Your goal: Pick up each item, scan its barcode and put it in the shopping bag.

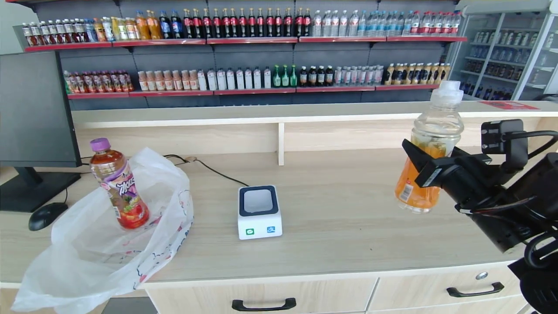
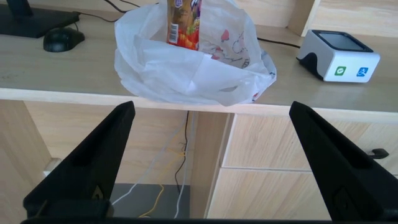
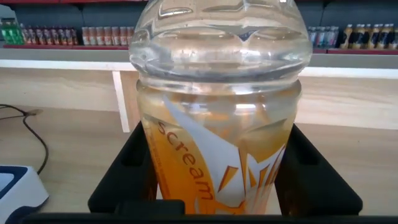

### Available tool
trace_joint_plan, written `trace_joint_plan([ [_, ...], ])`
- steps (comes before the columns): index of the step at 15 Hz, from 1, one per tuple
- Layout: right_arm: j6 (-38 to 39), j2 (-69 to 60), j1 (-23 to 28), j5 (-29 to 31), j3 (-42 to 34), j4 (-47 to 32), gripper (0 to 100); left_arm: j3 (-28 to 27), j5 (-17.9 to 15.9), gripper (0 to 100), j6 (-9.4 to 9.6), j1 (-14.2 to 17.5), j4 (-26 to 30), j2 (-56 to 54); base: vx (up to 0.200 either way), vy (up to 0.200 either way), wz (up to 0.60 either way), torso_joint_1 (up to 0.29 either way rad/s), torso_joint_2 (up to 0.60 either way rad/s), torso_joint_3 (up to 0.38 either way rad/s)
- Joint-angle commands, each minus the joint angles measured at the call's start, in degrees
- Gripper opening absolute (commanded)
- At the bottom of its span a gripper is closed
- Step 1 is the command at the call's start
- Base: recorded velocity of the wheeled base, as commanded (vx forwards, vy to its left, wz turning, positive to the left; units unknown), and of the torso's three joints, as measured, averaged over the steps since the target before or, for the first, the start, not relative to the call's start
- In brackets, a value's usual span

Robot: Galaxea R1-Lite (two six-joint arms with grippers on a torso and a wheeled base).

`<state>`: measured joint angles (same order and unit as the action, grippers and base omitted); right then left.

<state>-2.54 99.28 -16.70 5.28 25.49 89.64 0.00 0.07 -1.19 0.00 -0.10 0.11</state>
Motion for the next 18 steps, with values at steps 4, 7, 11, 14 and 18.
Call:
trace_joint_plan([
  [4,-0.01,-0.67,0.62,0.08,-0.62,0.36,0,0.00,0.10,100,-0.65,0.00,0.01,-0.02,0.000,0.100,0.00,0.002,0.00,0.000],
  [7,-0.01,-1.81,1.06,0.08,-2.20,0.36,0,0.00,0.10,100,-1.00,0.00,0.01,-0.02,0.000,0.200,0.00,0.006,0.00,0.001],
  [11,-0.10,-4.27,3.34,0.08,-3.25,0.36,0,0.00,0.10,100,-1.00,0.00,0.01,-0.02,0.000,0.200,0.00,0.002,0.01,0.001],
  [14,-0.19,-5.33,3.69,0.08,-4.75,0.36,0,0.00,0.10,100,-1.00,0.00,0.01,-0.02,0.000,0.200,0.00,0.007,0.00,0.002],
  [18,-0.19,-5.24,3.69,0.08,-4.31,0.36,0,0.00,0.10,100,-1.00,0.00,0.01,-0.02,0.000,0.200,0.00,0.002,0.00,0.006],
])
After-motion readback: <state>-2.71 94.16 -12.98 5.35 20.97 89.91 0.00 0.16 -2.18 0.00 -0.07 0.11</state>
